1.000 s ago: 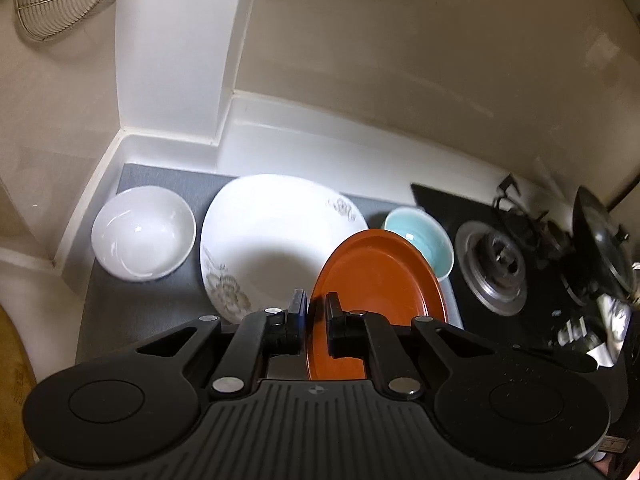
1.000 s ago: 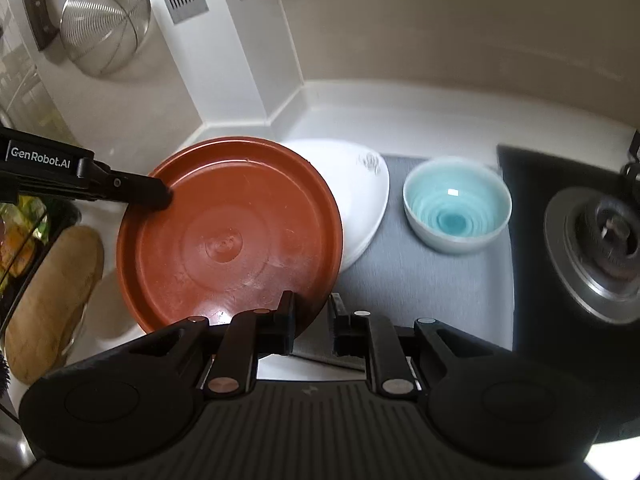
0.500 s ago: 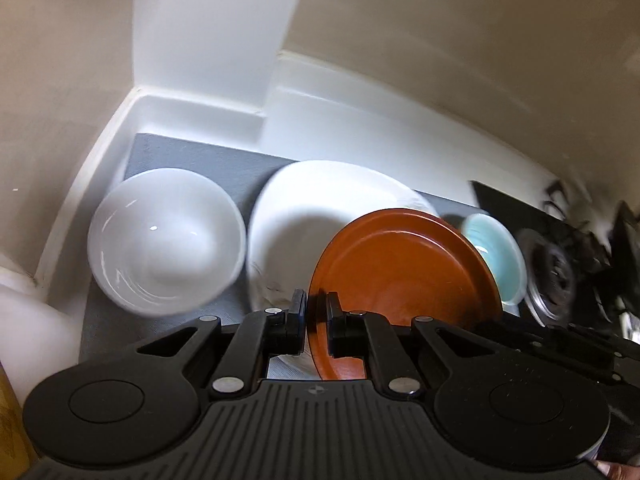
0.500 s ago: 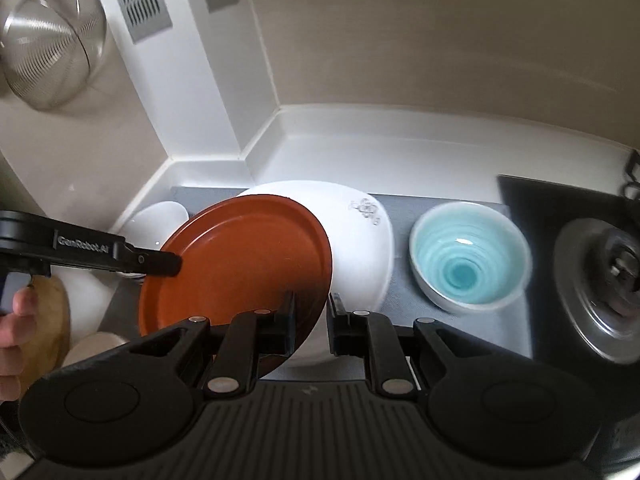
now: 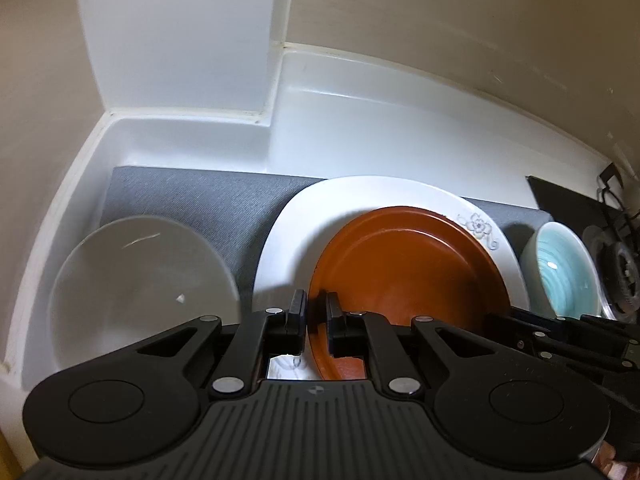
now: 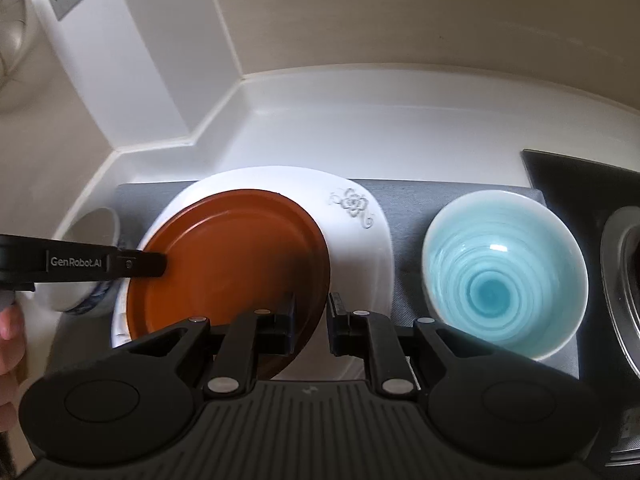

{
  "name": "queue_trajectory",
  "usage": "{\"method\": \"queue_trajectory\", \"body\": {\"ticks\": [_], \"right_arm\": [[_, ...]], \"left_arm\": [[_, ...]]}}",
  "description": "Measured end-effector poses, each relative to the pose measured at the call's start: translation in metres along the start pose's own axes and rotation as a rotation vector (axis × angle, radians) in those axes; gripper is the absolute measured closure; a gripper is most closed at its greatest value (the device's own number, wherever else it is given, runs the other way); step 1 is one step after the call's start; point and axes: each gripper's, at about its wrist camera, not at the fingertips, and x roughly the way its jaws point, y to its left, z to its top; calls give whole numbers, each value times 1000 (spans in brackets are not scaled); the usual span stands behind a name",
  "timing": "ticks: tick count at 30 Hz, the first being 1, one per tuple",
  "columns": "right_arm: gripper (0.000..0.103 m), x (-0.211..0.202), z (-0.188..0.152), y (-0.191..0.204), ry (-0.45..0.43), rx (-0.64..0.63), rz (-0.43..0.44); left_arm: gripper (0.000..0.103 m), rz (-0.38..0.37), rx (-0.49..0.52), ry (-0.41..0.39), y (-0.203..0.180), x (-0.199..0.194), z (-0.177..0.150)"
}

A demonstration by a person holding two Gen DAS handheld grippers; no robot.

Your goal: Organize plates and bowls

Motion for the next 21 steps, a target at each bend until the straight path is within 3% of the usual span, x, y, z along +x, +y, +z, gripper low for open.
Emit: {"method": "queue_trajectory", "body": {"ticks": [3, 6, 8, 9, 10, 11, 14, 16, 17, 18, 19, 21], "right_arm": [[87, 9, -3, -5, 21, 38, 14], [83, 6, -7, -9, 4, 73, 22], [71, 2, -11, -13, 8, 119, 63], [65, -2, -13, -11, -1, 119, 60], [64, -8, -14, -8, -19, 107, 50], [64, -15, -15, -3, -39, 96, 39], [61, -35, -13, 18, -92, 69, 64], [48, -41, -10, 41, -111, 8, 92], [43, -41, -8, 54, -117, -29, 113], [34, -39, -6, 66, -120, -58, 127], [31, -37, -4, 79, -117, -90, 140], [32, -29, -1, 102, -99, -147, 178]], "left_arm": [[93, 13, -9, 2, 3, 9, -2], [91, -92, -104, -33, 21, -17, -5], [76, -99, -127, -116, 34, -52, -14], [56, -79, -131, -160, 42, -70, -21], [41, -53, -138, -201, 50, -84, -29], [38, -20, -149, -238, 61, -96, -39], [39, 69, -184, -238, 92, -107, -59], [43, 89, -238, -229, 114, -105, -69], [47, 80, -266, -215, 125, -100, -71], [65, 77, -291, -192, 133, -94, -74], [73, 77, -315, -169, 141, -87, -76], [79, 70, -340, -157, 150, -81, -77]]}}
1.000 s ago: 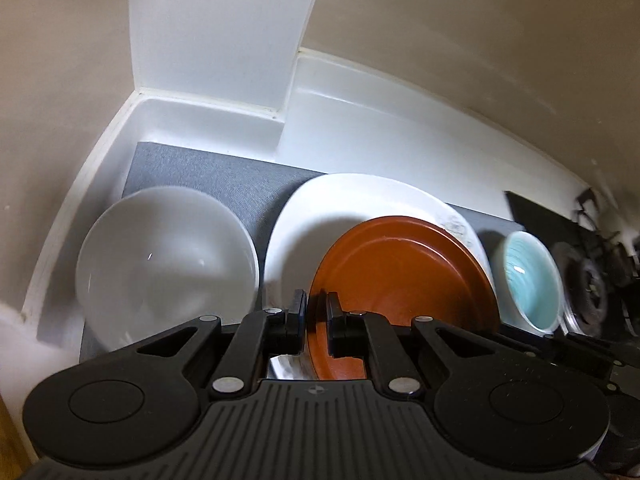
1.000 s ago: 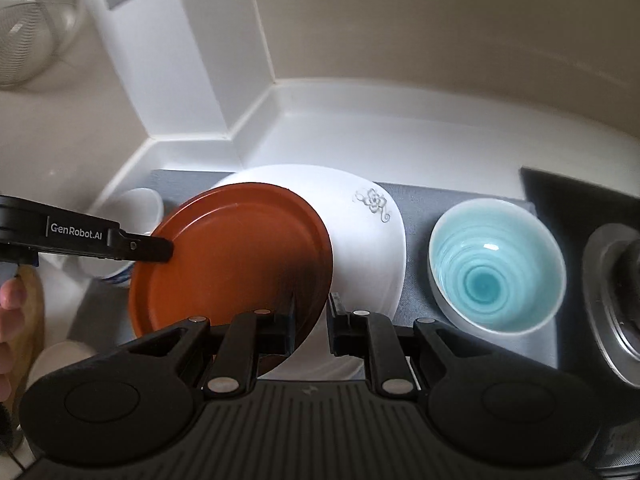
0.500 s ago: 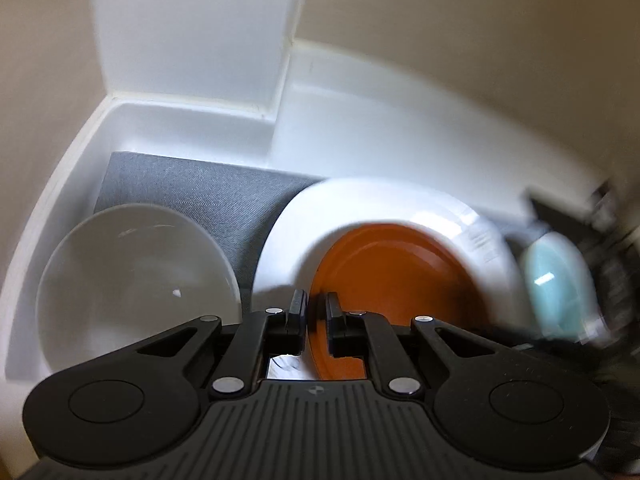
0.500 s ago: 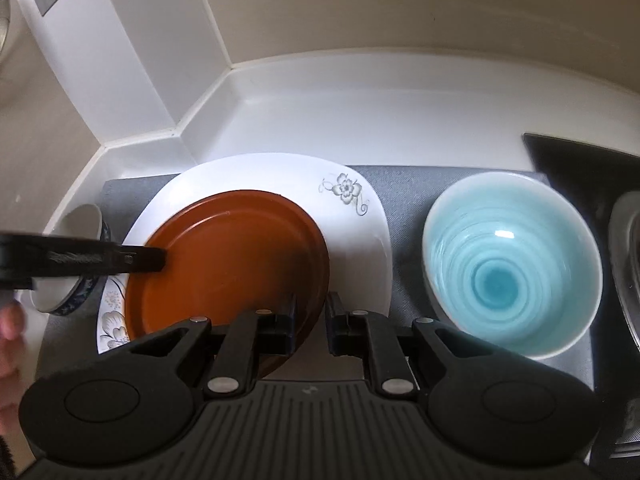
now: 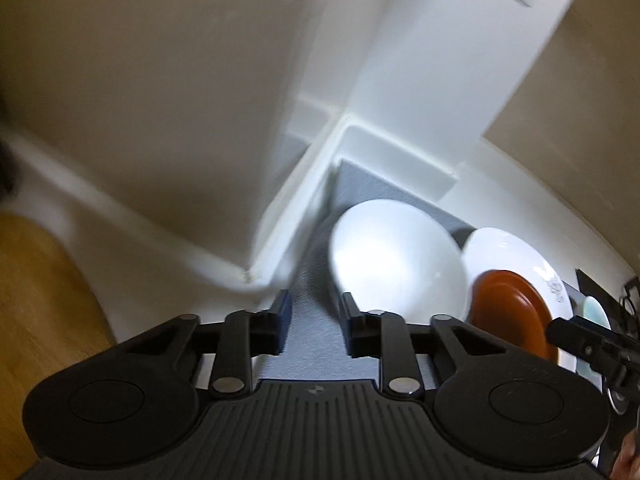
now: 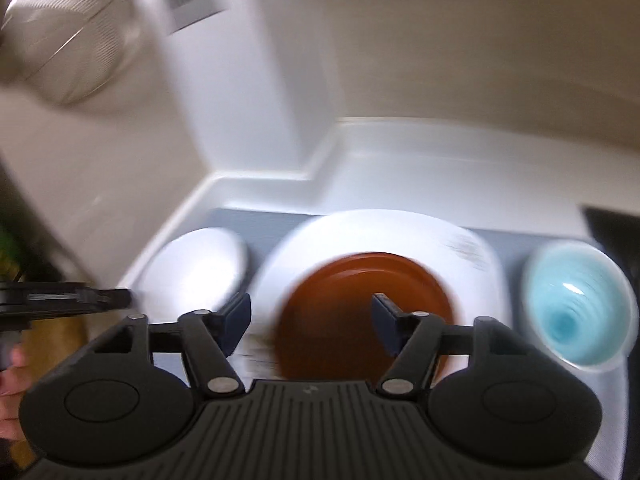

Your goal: Organize plates and bowls

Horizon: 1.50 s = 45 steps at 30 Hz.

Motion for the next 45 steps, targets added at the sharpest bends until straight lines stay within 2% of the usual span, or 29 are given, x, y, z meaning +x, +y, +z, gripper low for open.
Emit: {"method": "queue_trajectory", "body": {"ticks": [3, 6, 8, 13, 16, 20, 24, 28, 33, 37, 40, 45], "right_arm": [[33, 16, 6, 22, 23, -40, 22], [46, 25, 10, 33, 40, -43, 24], [49, 32, 11, 37, 46, -50, 14], [57, 47, 9, 44, 61, -79, -18], [61, 53, 8, 44, 69, -75, -21], [63, 62, 8, 46, 90, -62, -9], [73, 75, 8, 42, 103, -22, 10], [88, 76, 11, 40, 114, -17, -1], [89, 64, 5, 48, 146, -44, 19], [89, 51, -6, 54, 178, -10, 80], [87, 50, -12, 50, 184, 12, 124], [82, 55, -14, 43, 189, 41, 143]], "left_arm": [[81, -40, -18, 4, 9, 6, 3], [81, -128, -34, -20, 15, 2, 7], [81, -151, -46, -27, 16, 3, 10], [82, -201, -97, 15, 23, 21, 13], [92, -231, -109, 13, 26, 20, 12], [91, -230, -127, 22, 25, 28, 11], [91, -238, -106, 27, 27, 29, 12], [92, -238, -102, 52, 32, 20, 11], [92, -231, -133, 108, 43, 8, -2], [91, -179, -110, 142, 46, -14, -20], [91, -187, -130, 142, 51, -18, -28], [87, -190, -129, 137, 47, -9, -23]]}}
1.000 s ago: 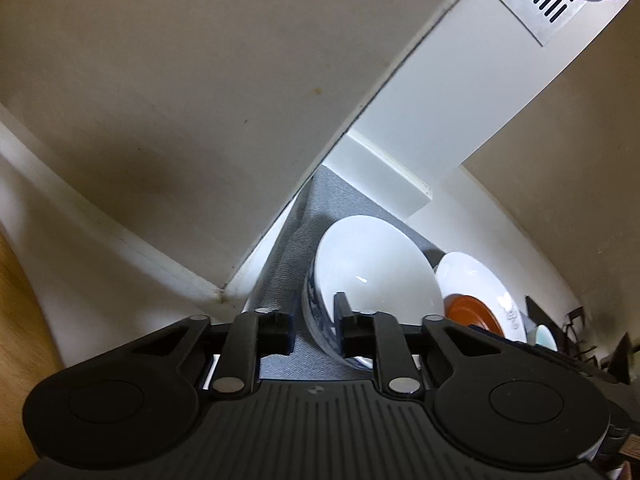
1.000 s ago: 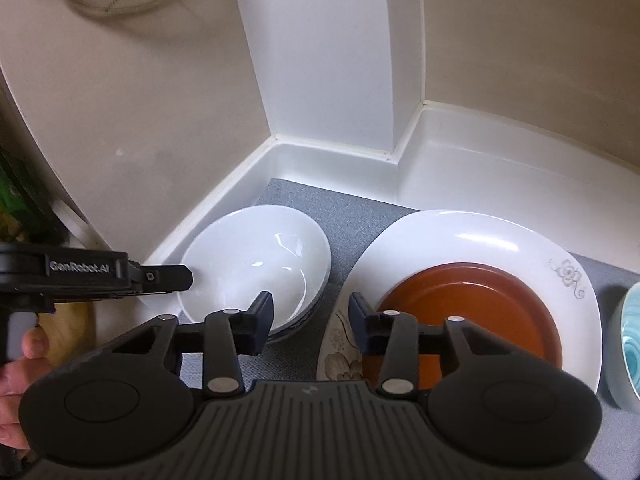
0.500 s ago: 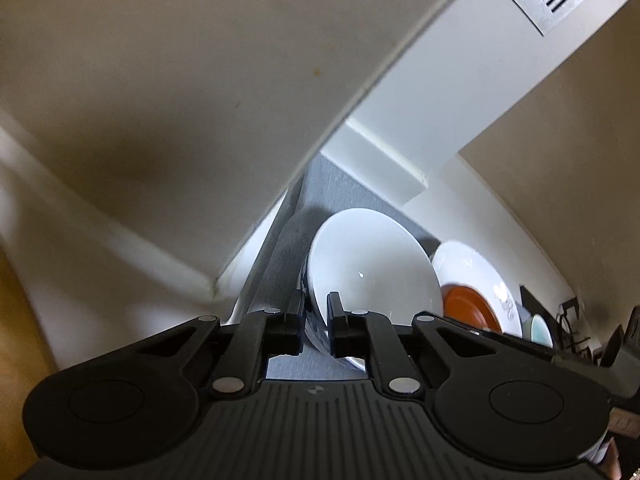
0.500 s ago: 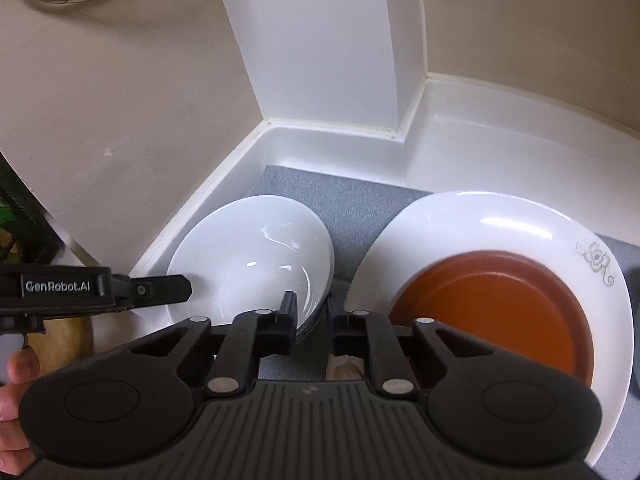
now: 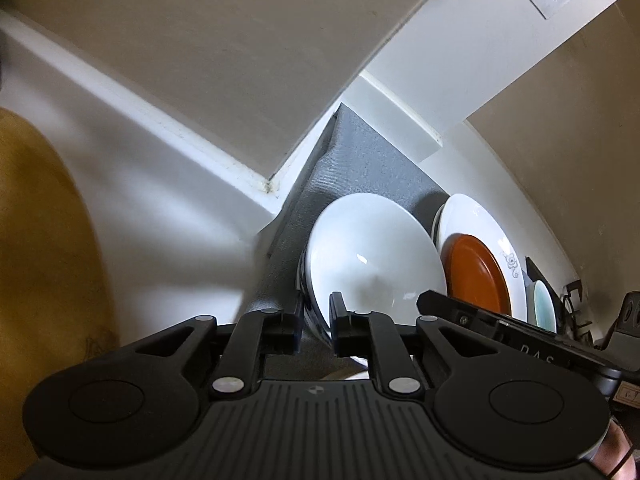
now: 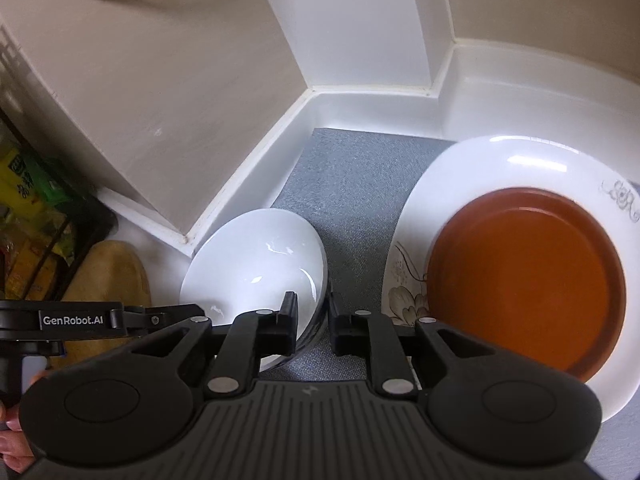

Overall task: Organize plates and bowls
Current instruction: 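Carry the white bowl with the right gripper toward the blue-green bowl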

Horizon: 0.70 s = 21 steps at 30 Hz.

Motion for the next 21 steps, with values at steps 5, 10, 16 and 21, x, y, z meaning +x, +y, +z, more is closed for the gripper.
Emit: {"method": "queue_trajectory", "body": {"ticks": [5, 10, 16, 21], "right_arm": [[81, 7, 1, 3, -4, -23, -13], [74, 12, 1, 6, 20, -25, -18], [76, 4, 3, 16, 24, -72, -10], [77, -8, 7, 19, 8, -65, 6]], "left_arm": [[84, 59, 34, 20, -11, 21, 2], [83, 50, 10, 47, -8, 32, 2], [86, 90, 17, 63, -10, 25, 4], [85, 108, 21, 43, -20, 14, 3]]}}
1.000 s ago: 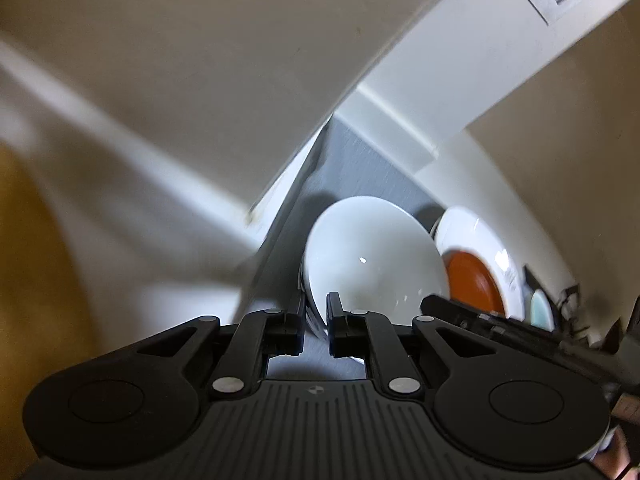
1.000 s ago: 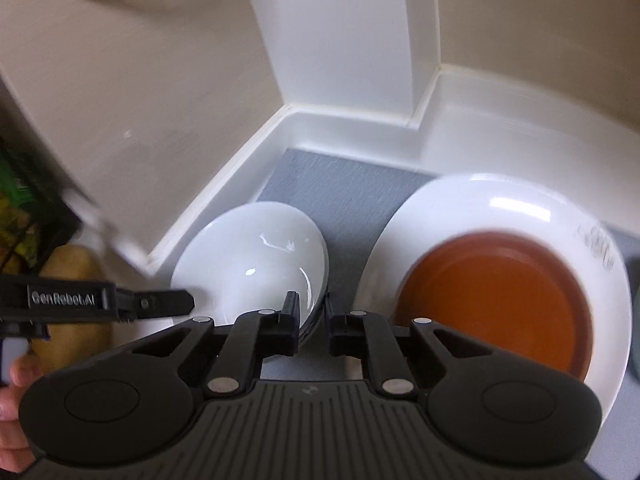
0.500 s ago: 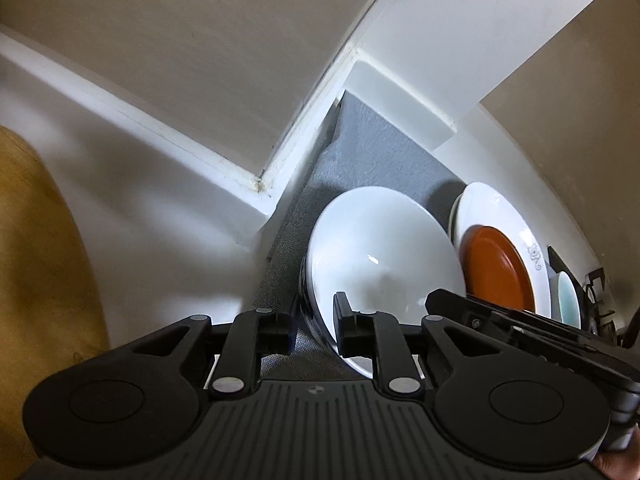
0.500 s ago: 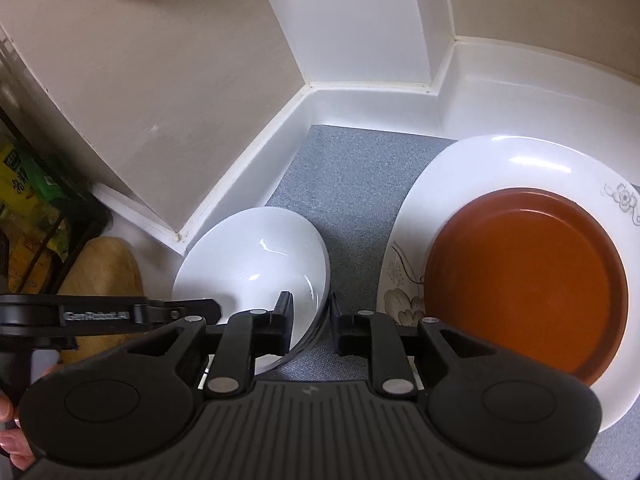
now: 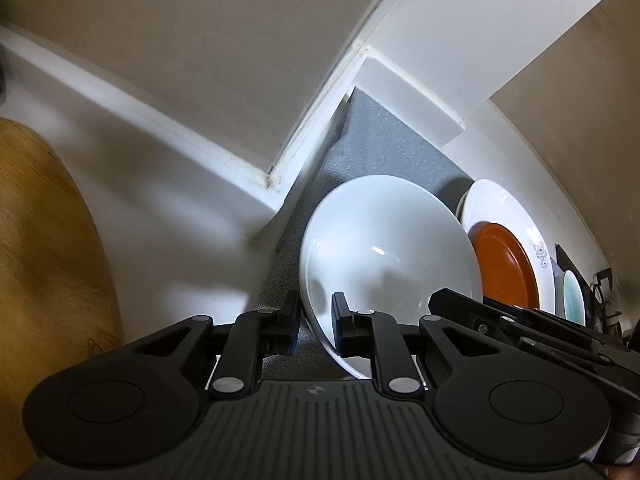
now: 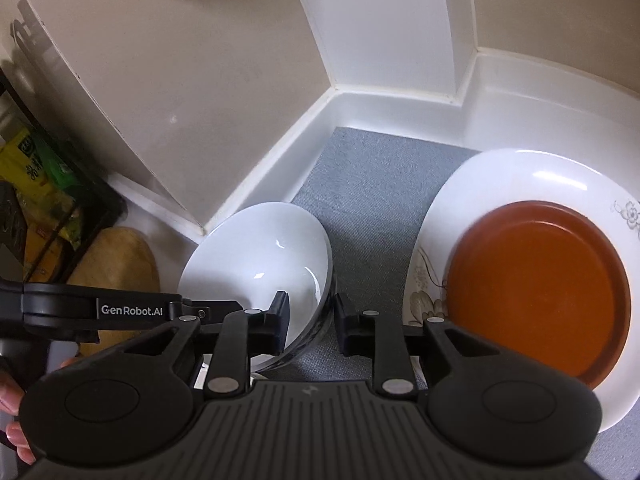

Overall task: Organize plates and bowls
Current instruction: 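Carry the white bowl with the right gripper toward the blue-green bowl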

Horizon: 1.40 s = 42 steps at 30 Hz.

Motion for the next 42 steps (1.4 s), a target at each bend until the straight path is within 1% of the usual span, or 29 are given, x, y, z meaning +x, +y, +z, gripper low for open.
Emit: {"method": "queue_trajectory", "body": {"ticks": [7, 12, 14, 16, 19, 22, 25, 27, 29, 31, 34, 38, 41, 42], "right_arm": [[77, -30, 4, -5, -41, 24, 6], [79, -60, -5, -32, -74, 79, 5], [82, -74, -8, -47, -88, 96, -6], [82, -89, -11, -62, -102, 118, -23], [82, -118, -14, -81, -153, 131, -54], [82, -145, -17, -104, -207, 155, -98], [83, -171, -21, -135, -281, 204, -129], [85, -184, -21, -156, -307, 232, -166], [86, -196, -21, -177, -332, 261, -197], [86, -202, -21, -197, -346, 271, -226], [86, -206, -23, -223, -342, 273, -274], [86, -203, -28, -253, -320, 293, -293], [87, -195, -32, -264, -302, 285, -310], [88, -191, -33, -263, -292, 268, -328]], "left_arm": [[86, 13, 28, -10, -27, -13, -2], [86, 7, 91, -16, -68, -16, -4], [86, 4, 115, -6, -89, -14, -4], [86, -8, 125, 16, -111, -11, -4], [86, -21, 192, 18, -148, -9, -6], [86, -54, 242, 38, -184, -2, -6], [86, -97, 259, 90, -220, 11, -4], [86, -128, 286, 110, -246, 18, -4], [86, -142, 319, 121, -270, 27, -5], [86, -151, 341, 143, -292, 40, -6], [86, -157, 359, 192, -316, 63, -8], [86, -127, 403, 233, -341, 91, -16], [86, -97, 428, 246, -352, 106, -21], [86, -94, 430, 256, -352, 110, -22]]}}
